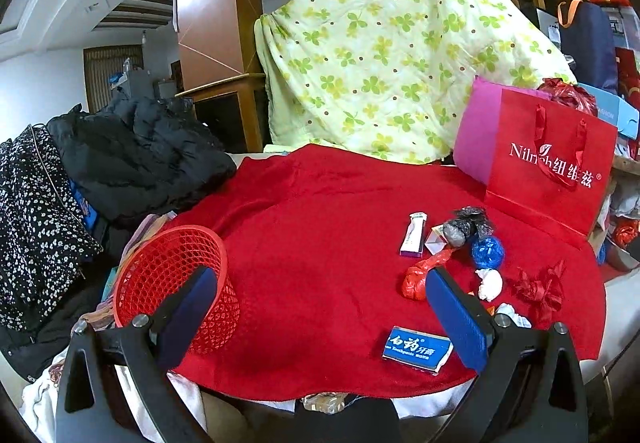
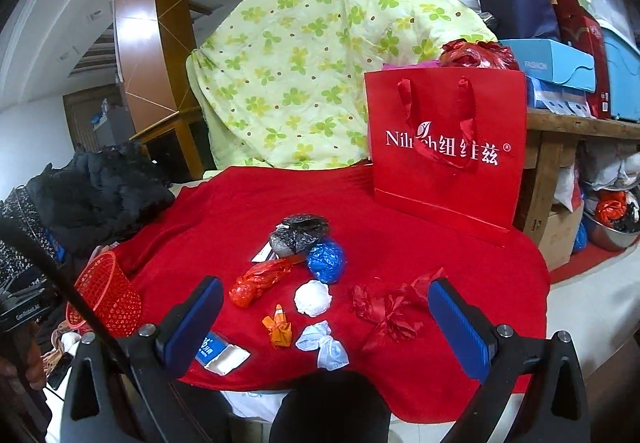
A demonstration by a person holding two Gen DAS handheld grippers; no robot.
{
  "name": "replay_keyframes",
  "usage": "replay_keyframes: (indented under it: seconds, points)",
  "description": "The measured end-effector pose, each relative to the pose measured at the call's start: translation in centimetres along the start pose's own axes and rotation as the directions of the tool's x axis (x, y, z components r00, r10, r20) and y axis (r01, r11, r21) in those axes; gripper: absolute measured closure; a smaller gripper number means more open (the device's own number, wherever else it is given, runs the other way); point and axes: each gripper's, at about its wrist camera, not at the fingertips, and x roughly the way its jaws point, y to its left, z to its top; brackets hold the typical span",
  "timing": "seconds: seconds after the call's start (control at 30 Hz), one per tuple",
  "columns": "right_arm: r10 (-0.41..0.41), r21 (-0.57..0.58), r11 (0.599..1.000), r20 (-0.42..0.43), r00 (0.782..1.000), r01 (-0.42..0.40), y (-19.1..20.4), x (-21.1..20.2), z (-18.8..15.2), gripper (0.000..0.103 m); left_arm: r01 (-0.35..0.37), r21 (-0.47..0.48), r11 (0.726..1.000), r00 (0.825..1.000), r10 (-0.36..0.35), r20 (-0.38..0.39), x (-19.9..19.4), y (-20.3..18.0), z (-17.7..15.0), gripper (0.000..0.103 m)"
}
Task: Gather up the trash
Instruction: 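Raise both tools and bring them toward the scattered trash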
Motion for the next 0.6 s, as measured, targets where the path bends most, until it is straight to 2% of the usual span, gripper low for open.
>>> replay_keyframes:
  seconds: [0.47, 0.6]
  points:
    - [-0.011, 0.036, 0.999, -0.025, 1.000, 0.012, -1.1, 1.6, -0.6, 0.000, 0.000, 0.009, 1.000, 0.999, 0.000, -0.034, 1.0, -0.1, -0.3, 0.000]
    - [-0.030, 0.049, 0.998, -0.049, 0.998, 0.032, -2.0, 2.7, -1.1, 0.000, 0.021, 0.011, 1.000, 0.997, -0.020, -0.080, 2.5, -0.3, -0.9, 0.000]
